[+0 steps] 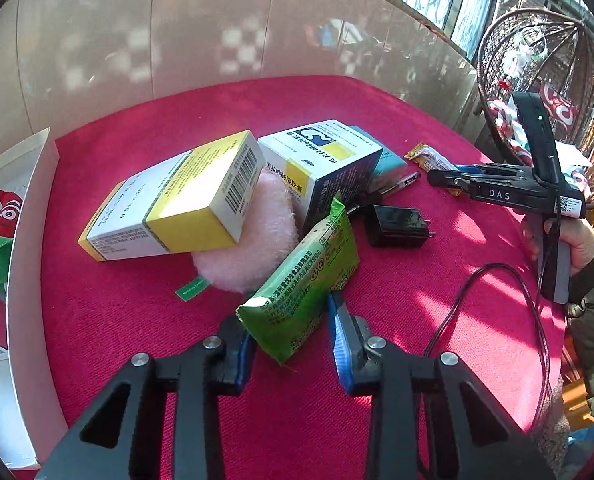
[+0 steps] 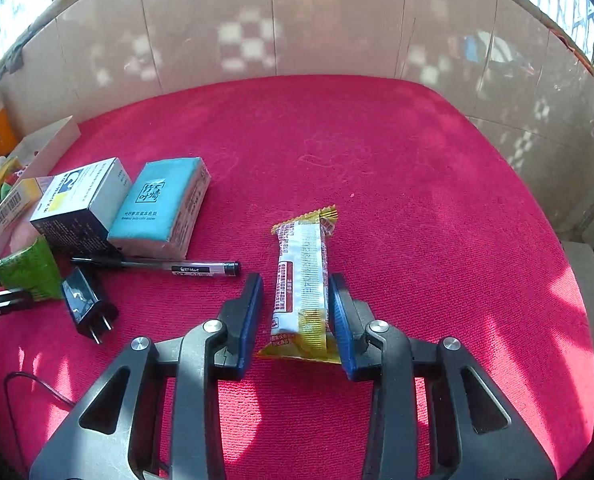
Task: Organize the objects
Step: 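Grasp the wrapped snack bar with the right tool while the left tool grasps the green sachet, then lift the snack bar and green sachet and carry both over the tray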
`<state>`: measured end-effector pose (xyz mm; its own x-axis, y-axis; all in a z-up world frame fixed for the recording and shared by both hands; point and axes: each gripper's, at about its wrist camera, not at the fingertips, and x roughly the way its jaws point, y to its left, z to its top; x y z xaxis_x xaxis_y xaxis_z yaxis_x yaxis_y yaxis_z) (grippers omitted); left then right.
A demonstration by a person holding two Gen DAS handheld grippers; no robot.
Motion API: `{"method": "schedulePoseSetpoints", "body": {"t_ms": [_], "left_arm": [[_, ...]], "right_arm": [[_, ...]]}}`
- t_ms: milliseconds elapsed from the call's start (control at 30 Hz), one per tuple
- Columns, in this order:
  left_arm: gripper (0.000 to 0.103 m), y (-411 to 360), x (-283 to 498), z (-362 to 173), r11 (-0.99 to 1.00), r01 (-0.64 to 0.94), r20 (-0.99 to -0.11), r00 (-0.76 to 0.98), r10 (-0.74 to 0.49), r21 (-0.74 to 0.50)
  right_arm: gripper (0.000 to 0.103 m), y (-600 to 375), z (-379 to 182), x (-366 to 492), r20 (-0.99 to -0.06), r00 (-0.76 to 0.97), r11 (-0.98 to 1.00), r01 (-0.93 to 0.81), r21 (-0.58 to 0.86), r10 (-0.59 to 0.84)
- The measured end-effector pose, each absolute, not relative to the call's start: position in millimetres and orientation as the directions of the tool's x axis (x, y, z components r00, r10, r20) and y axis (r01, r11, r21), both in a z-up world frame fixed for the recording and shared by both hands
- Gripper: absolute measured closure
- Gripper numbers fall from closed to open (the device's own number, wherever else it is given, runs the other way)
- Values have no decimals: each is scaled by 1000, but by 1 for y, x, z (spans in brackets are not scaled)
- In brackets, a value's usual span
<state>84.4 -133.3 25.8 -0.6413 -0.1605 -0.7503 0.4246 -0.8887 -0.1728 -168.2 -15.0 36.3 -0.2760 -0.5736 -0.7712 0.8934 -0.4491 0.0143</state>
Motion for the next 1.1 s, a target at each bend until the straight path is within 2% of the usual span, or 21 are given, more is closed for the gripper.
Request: {"method": "schedulePoseSetpoints", "body": {"t_ms": [133,400,633,833,1100], "left_arm": [[94,-124,85,29,-908,381,-724,-675,-145,-173],[94,-104,92,42,-930,335,-668,-728,-155,-149],[94,-95,108,66,-929,345,-593,-779,-205,-131],[94,-92,118,80,-920,377,-545,-797,-262,-108],[94,-89,133,95,-903,420,-504,-802,-320,-96]], "right_arm": [[81,-11,36,-164,-770,-275,-453,891,21,-576],[82,10,41,-163,-740,-269,-517,847,123,-617],[82,39,64,-153,-652,-290,-563,786,256,-701],[82,48,100,-131,-587,-334,-566,779,268,-737],[82,44,132,-93,-501,-290,-462,847,262,-815]]}}
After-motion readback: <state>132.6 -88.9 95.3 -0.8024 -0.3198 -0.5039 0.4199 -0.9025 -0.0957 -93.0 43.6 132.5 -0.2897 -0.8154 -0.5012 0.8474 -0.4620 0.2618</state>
